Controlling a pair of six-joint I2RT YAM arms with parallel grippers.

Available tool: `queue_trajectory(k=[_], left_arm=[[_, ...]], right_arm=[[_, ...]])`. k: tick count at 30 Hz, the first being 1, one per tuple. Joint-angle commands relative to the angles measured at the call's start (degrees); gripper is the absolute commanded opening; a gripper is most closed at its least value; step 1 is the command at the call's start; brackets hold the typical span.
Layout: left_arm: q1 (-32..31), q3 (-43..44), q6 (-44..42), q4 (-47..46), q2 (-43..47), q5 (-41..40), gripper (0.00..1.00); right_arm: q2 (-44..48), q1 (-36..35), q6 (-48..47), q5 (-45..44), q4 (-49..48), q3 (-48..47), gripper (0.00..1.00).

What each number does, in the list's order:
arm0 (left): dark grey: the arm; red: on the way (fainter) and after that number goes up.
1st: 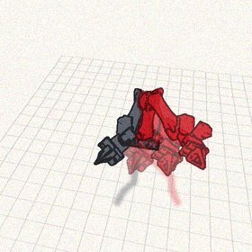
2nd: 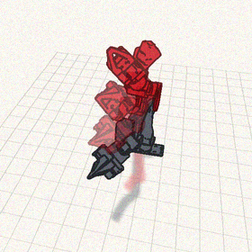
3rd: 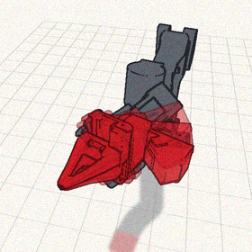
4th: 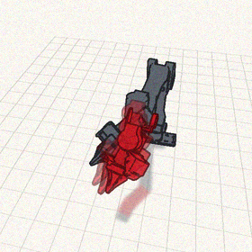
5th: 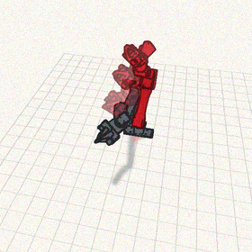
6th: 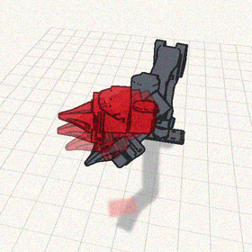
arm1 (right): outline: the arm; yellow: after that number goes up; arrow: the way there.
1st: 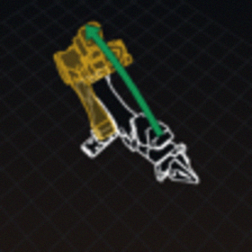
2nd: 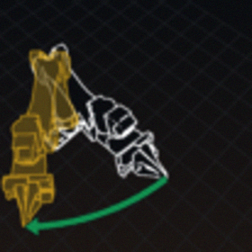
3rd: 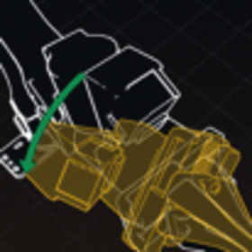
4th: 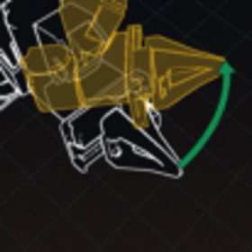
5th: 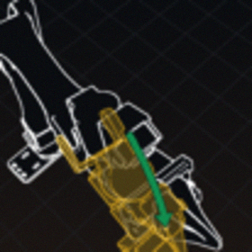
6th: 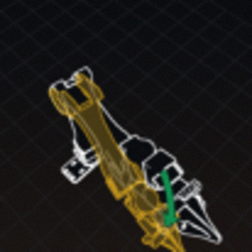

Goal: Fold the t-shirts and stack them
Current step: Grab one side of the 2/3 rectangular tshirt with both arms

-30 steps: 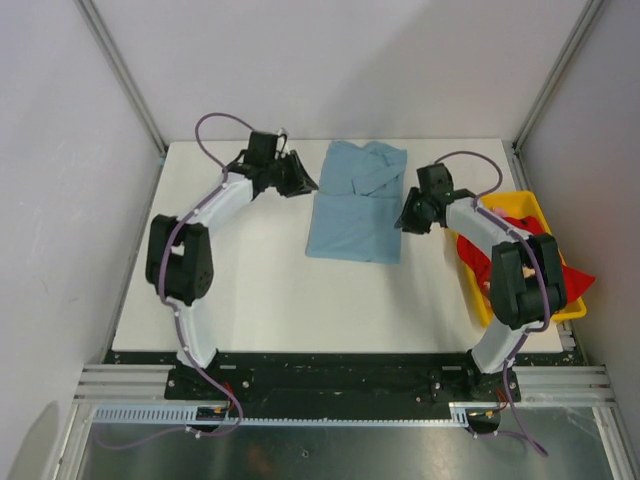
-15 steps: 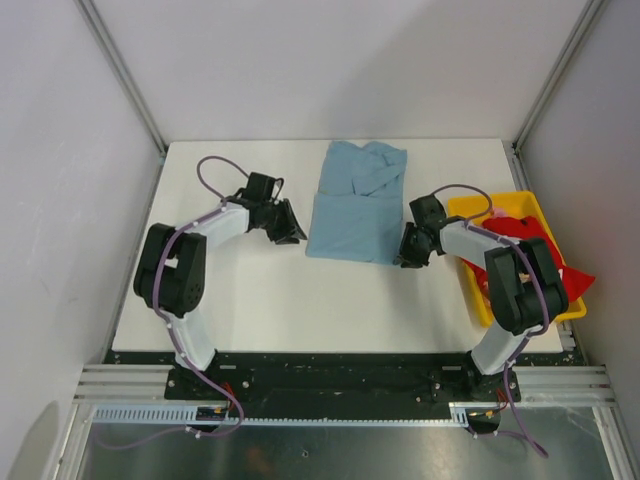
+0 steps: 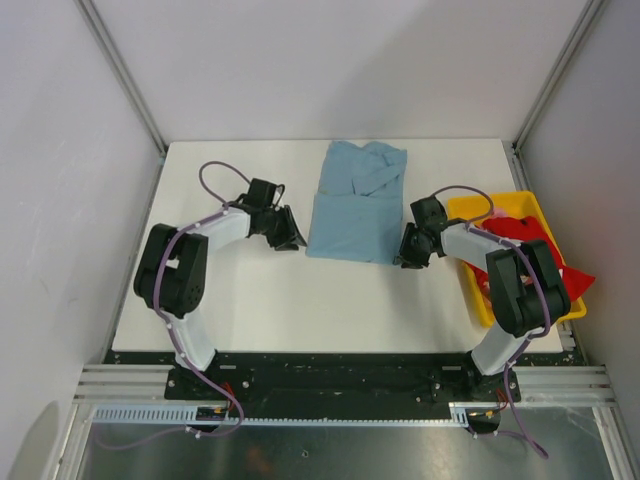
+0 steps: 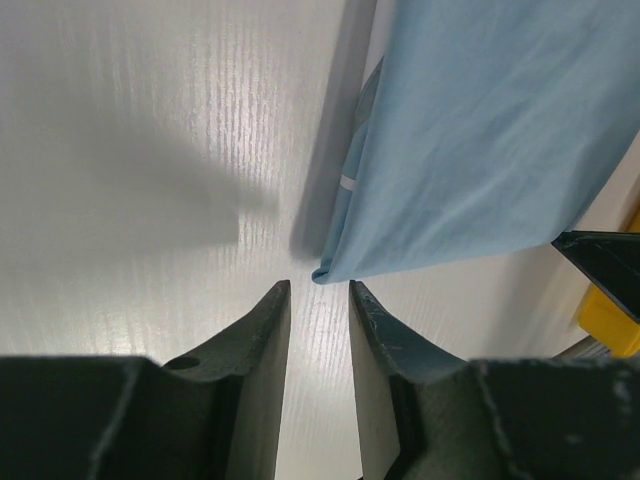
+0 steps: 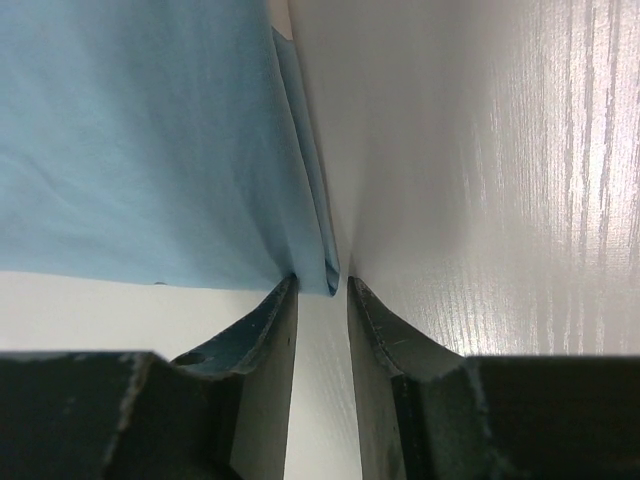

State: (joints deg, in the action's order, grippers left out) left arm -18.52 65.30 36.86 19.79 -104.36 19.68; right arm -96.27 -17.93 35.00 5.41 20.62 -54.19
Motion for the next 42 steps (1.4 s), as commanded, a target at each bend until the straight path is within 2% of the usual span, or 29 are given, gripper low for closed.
queue_trajectory(k=[1, 7, 14, 18, 31, 37, 42], left_arm=[[-1.5, -0.6, -0.8, -1.8, 0.0, -1.1, 0.35], [-2.6, -0.3, 0.6, -2.4, -1.9, -2.7, 0.35], [-3.2, 0.5, 1.7, -2.5, -3.5, -4.2, 0.36], [-3.6, 1.0, 2.0, -2.6, -4.4, -4.1, 0.35], [-5.0, -0.8, 3.5, -2.5, -3.6, -4.7, 0.34], [-5.5, -1.3, 4.8, -2.5, -3.6, -5.7, 0.30], [-5.9, -1.2, 5.6, -2.6, -3.6, -6.6, 0.22]], right_arm=[[1.4, 0.0, 1.1, -1.1, -2.0, 0.7, 0.32], [0.5, -0.1, 1.3, -1.8, -2.4, 0.7, 0.29], [0.3, -0.1, 1.3, -2.0, -2.6, 0.7, 0.10], [0.0, -0.1, 1.3, -1.9, -2.7, 0.7, 0.05], [0.2, -0.1, 1.3, -1.8, -2.6, 0.7, 0.00], [0.4, -0.2, 1.3, -1.6, -2.5, 0.7, 0.00], [0.5, -0.2, 1.3, -1.5, -2.4, 0.7, 0.00]])
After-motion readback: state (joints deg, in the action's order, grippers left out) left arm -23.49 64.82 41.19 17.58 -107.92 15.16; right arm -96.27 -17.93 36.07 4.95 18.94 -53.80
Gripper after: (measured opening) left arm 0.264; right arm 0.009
